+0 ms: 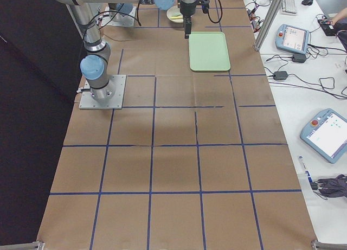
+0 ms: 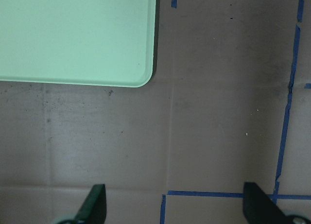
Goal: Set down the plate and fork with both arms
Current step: 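Slide the plate with the left gripper onto the mint-green tray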
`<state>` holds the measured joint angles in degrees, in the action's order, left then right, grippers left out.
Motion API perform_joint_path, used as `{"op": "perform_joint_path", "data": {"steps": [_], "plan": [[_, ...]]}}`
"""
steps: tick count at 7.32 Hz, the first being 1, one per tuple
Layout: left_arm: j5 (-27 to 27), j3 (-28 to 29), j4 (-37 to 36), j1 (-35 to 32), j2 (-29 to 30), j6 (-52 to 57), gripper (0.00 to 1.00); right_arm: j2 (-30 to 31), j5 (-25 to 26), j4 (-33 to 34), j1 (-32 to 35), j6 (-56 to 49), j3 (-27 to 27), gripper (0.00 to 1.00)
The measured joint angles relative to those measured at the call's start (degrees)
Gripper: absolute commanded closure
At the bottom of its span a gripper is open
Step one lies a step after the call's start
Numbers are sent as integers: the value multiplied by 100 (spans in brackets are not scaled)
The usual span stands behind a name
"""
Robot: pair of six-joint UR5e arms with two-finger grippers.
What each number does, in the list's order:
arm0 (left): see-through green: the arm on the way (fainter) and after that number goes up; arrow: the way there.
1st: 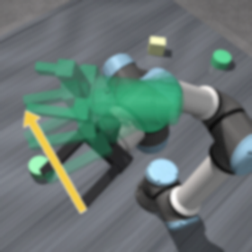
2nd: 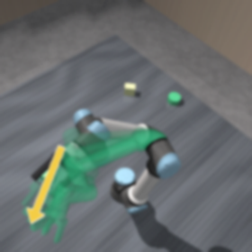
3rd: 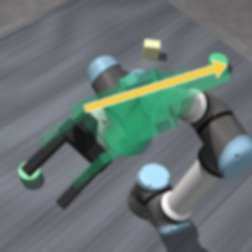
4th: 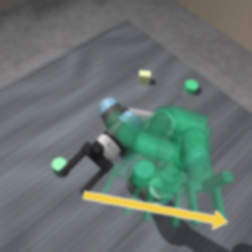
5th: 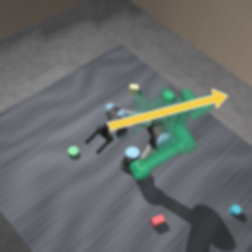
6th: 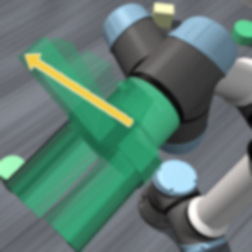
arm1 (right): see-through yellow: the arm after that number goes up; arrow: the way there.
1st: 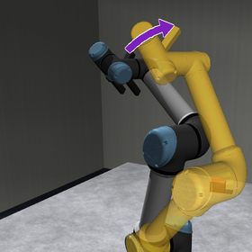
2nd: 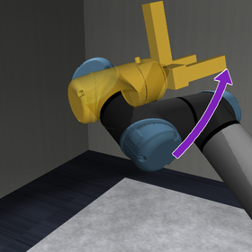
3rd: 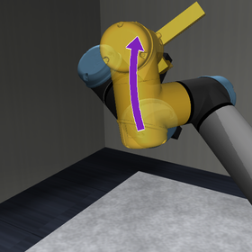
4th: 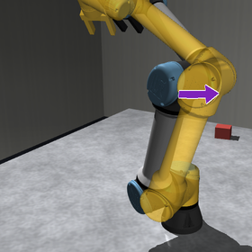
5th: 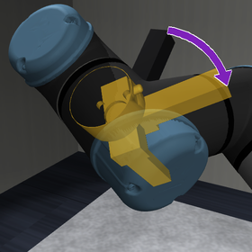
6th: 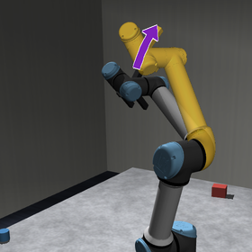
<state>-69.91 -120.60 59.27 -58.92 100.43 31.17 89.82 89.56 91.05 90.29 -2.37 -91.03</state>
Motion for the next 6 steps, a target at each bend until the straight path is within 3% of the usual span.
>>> {"op": "perform_joint_path", "data": {"steps": [3,6], "plan": [[123,393,-135,-820,83,-1098,100,0,0,0,1,0,-2,0],[143,1539,-176,-1706,886,-1807,100,0,0,0,0,0,5,0]]}}
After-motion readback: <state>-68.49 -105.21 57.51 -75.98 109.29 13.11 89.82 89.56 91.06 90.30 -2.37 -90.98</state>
